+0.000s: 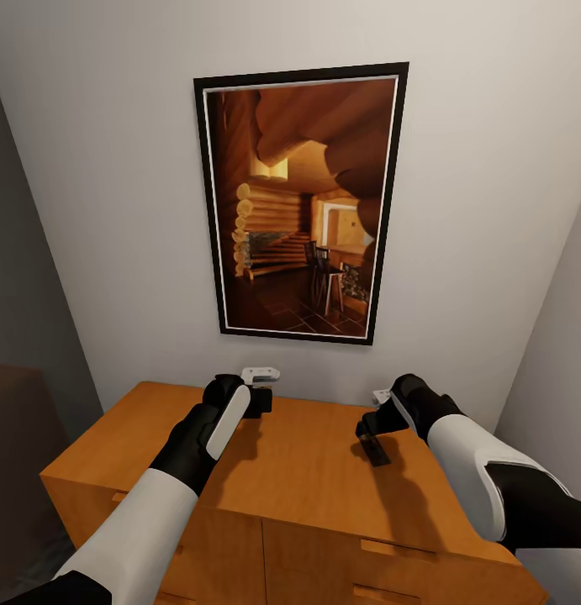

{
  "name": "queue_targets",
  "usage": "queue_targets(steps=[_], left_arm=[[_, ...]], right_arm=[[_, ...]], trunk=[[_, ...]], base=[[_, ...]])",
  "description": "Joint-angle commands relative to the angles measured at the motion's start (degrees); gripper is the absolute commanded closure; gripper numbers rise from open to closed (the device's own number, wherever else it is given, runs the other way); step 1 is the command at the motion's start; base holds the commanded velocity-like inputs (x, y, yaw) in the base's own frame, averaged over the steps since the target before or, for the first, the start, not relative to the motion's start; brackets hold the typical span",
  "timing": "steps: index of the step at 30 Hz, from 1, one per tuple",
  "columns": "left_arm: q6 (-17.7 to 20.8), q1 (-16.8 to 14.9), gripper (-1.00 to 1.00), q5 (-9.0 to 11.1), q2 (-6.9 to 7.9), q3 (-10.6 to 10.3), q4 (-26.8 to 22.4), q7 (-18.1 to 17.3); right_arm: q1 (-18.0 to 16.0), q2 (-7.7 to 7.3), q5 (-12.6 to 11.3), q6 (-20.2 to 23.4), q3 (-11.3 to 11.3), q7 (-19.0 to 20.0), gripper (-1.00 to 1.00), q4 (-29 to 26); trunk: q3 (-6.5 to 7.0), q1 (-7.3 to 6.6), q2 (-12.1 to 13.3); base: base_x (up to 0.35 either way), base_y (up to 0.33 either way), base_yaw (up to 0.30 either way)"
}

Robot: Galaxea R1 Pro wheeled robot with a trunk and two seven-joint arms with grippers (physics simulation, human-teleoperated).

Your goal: Take the four mousetraps from the cabinet in the bathroom and place them on the bathroom floor. Make sure all four end up on the same floor surface, and ensure that at least two of them are either under or directly next to the same bathroom sink.

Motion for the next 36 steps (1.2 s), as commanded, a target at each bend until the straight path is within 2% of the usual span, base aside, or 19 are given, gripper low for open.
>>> queue_targets(steps=[1, 9, 14, 30, 36], left_arm=[[0.1, -0.1, 1.00, 0.6, 0.00, -0.1, 0.0, 0.6], [0.1, 0.0, 1.00, 0.6, 0.00, -0.1, 0.0, 0.6], [0.1, -0.1, 1.00, 0.6, 0.00, -0.1, 0.0, 0.6], [0.1, 0.0, 1.00, 0.6, 0.00, -0.1, 0.0, 0.6], [0.1, -0.1, 1.00, 0.5, 0.00, -0.1, 0.0, 0.6]], right_arm=[[0.0, 0.03, 0.6, 0.2, -0.6, 0.4, -1.00, -0.1], [0.0, 0.03, 0.6, 0.2, -1.2, 0.4, -1.00, -0.1], [0.0, 0.03, 0.6, 0.2, -1.3, 0.4, -1.00, -0.1], [0.0, 0.03, 0.7, 0.2, -1.3, 0.3, -1.00, -0.1], [0.0, 0.03, 0.7, 0.2, -1.2, 0.3, -1.00, -0.1]], trunk=[[-0.10, 0.02, -0.1], [-0.10, 0.02, -0.1], [-0.99, 1.11, -2.1], [-0.99, 1.11, -2.1], [-2.07, 2.43, -4.5]], base=[[0.000, 0.000, 0.000], [0.000, 0.000, 0.000], [0.000, 0.000, 0.000], [0.000, 0.000, 0.000], [0.000, 0.000, 0.000]])
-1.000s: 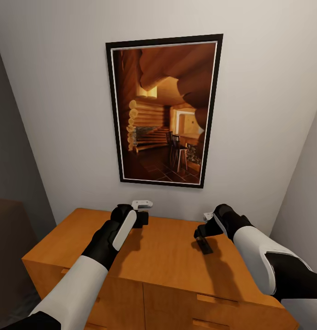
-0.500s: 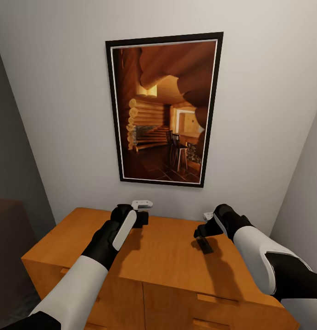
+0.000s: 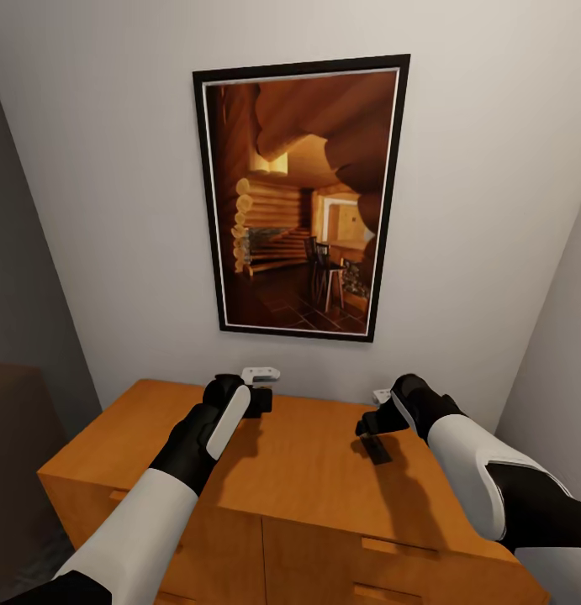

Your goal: Take the four mousetraps from the cabinet in the bathroom and place them on the bathroom floor. Make sure all four end up on the same floor surface, and ensure that at least two of them are either under or directly next to the same bathroom sink.

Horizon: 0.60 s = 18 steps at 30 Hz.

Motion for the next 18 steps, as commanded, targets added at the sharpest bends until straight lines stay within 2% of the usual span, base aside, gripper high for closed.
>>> queue_targets(steps=[1, 18], left_arm=[[0.1, 0.0, 1.00, 0.6, 0.00, -0.1, 0.0, 0.6], [0.1, 0.0, 1.00, 0.6, 0.00, -0.1, 0.0, 0.6]], right_arm=[[0.0, 0.02, 0.6, 0.2, -0.4, 0.4, -1.00, -0.1], [0.0, 0.02, 0.7, 0.2, -0.4, 0.4, -1.00, -0.1]], trunk=[[-0.28, 0.24, -0.5], [-3.33, 3.97, -7.3]], base=[[0.000, 0.000, 0.000], [0.000, 0.000, 0.000]])
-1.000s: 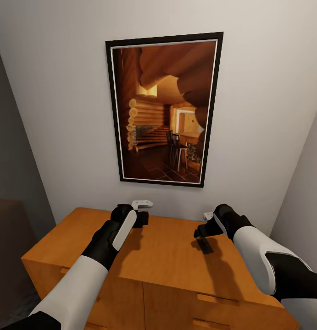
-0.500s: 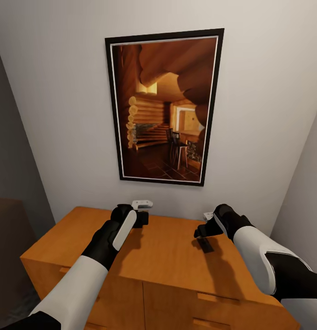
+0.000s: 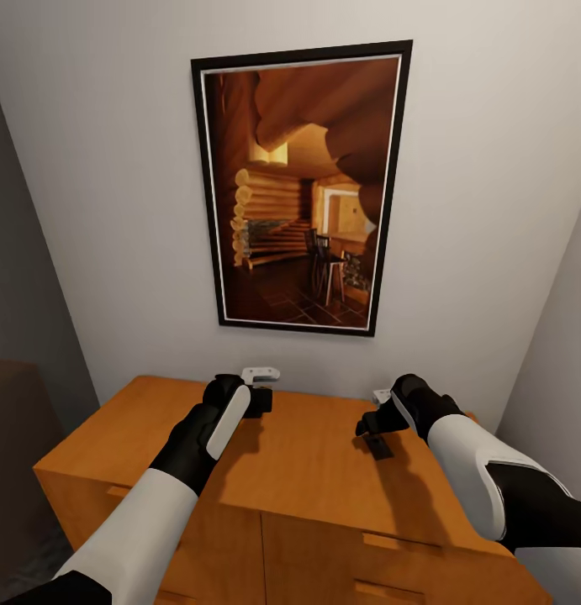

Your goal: Take the four mousetraps from the cabinet in the bathroom and place them on the bathroom floor. Make sure all four end up on the same floor surface, and ensure that at least two of them are either under or directly next to the same bathroom sink.

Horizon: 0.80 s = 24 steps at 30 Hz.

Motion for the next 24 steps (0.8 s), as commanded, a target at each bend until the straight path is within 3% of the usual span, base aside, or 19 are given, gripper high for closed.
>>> queue_targets(steps=[1, 18, 24], left_arm=[[0.1, 0.0, 1.00, 0.6, 0.00, -0.1, 0.0, 0.6], [0.1, 0.0, 1.00, 0.6, 0.00, -0.1, 0.0, 0.6], [0.1, -0.1, 1.00, 0.6, 0.00, -0.1, 0.0, 0.6]], right_arm=[[0.0, 0.02, 0.6, 0.2, -0.4, 0.4, -1.00, -0.1], [0.0, 0.02, 0.5, 0.3, -0.3, 0.3, -1.00, 0.0], [0.0, 0.02, 0.4, 0.3, -0.3, 0.3, -1.00, 0.0]], trunk=[[-0.27, 0.23, -0.5], [-0.63, 0.67, -1.3], [-1.70, 1.99, -3.7]], base=[[0.000, 0.000, 0.000], [0.000, 0.000, 0.000], [0.000, 0.000, 0.000]])
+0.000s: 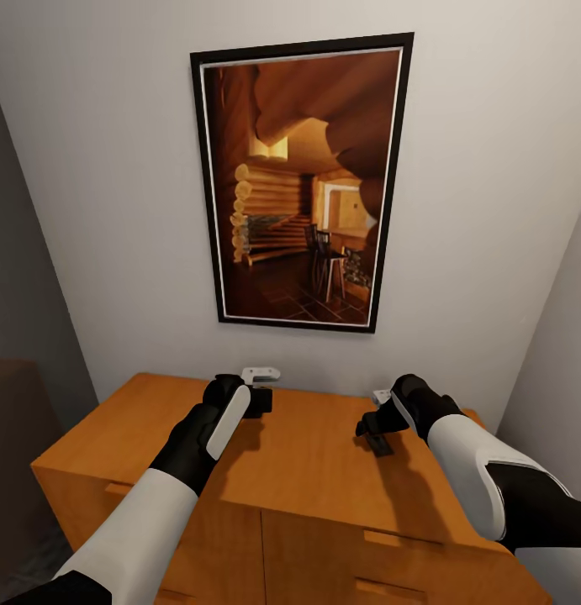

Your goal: Take the four mousetraps from the cabinet in the bathroom and place them on the bathroom floor. Make sure all four end up on the same floor surface, and ensure that at least two of them are either under or directly next to the same bathroom sink.

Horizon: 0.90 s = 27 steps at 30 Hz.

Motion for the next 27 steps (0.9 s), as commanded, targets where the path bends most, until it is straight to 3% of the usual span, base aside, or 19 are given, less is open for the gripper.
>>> queue_targets(steps=[1, 6, 24, 25, 27], left_arm=[[0.1, 0.0, 1.00, 0.6, 0.00, -0.1, 0.0, 0.6], [0.1, -0.1, 1.00, 0.6, 0.00, -0.1, 0.0, 0.6], [0.1, -0.1, 1.00, 0.6, 0.00, -0.1, 0.0, 0.6], [0.1, 0.0, 1.00, 0.6, 0.00, -0.1, 0.0, 0.6], [0.1, -0.1, 1.00, 0.6, 0.00, -0.1, 0.0, 0.6]], right_arm=[[0.0, 0.03, 0.6, 0.2, -0.4, 0.4, -1.00, -0.1], [0.0, 0.03, 0.6, 0.2, -0.5, 0.4, -1.00, 0.0], [0.0, 0.03, 0.6, 0.2, -0.5, 0.4, -1.00, 0.2], [0.0, 0.03, 0.6, 0.2, -0.5, 0.4, 1.00, 0.2], [0.0, 0.03, 0.6, 0.2, -0.4, 0.4, 1.00, 0.2]], trunk=[[-0.26, 0.23, -0.5], [-1.16, 1.33, -2.5], [-1.16, 1.33, -2.5], [-1.16, 1.33, -2.5], [-1.16, 1.33, -2.5]], base=[[0.000, 0.000, 0.000], [0.000, 0.000, 0.000], [0.000, 0.000, 0.000], [0.000, 0.000, 0.000], [0.000, 0.000, 0.000]])
